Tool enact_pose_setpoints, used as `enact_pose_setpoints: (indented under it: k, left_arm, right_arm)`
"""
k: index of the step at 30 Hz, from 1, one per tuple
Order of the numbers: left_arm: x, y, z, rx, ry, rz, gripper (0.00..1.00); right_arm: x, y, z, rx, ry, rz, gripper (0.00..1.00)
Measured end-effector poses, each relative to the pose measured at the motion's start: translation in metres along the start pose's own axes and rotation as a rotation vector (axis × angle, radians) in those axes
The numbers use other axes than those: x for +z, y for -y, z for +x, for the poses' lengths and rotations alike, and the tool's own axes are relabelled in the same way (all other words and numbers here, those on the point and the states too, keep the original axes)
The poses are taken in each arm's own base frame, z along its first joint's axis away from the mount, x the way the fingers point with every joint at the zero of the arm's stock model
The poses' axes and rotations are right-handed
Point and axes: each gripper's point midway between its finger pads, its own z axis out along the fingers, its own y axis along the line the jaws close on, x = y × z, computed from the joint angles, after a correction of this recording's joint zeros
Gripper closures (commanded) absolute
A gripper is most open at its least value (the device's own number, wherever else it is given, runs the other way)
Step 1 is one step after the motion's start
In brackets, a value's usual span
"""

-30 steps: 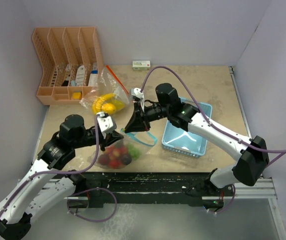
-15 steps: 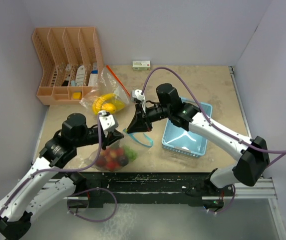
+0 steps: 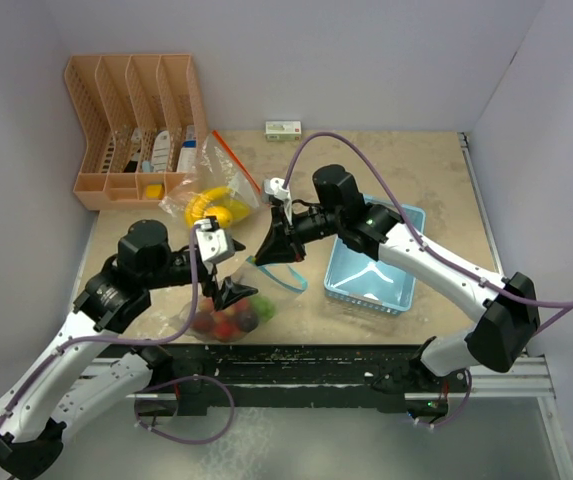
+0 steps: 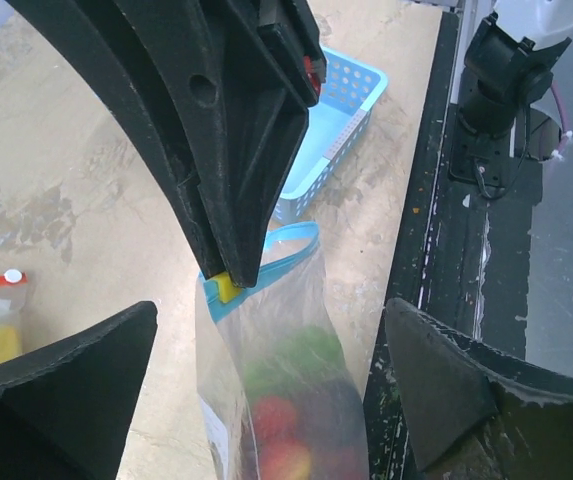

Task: Place the food in the zip-top bag and seal the zipper
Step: Zip the zipper food storage bag at the center of the board.

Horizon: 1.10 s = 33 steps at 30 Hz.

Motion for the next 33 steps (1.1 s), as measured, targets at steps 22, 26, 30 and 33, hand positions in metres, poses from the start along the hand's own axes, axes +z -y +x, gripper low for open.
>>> enact_pose_setpoints:
  k: [22, 26, 30, 33]
  left_arm:
    - [0.033, -0.013, 0.04, -0.064, -0.126, 0.049, 1.0]
    - [0.031, -0.012, 0.039, -0.086, -0.153, 0.056, 1.0]
    - [0.029, -0.01, 0.038, -0.099, -0.171, 0.06, 1.0]
    - [0.027, -0.01, 0.037, -0.102, -0.175, 0.06, 1.0]
  right_arm:
    - [-0.002, -0.001, 0.003, 0.001, -0.021, 0.0, 0.94]
    - [-0.002, -0.001, 0.004, -0.003, -0.022, -0.001, 0.94]
    - [-0.002, -0.002, 0.003, -0.009, -0.02, -0.003, 0.94]
    - [-0.002, -0.002, 0.002, -0.012, -0.018, -0.004, 0.94]
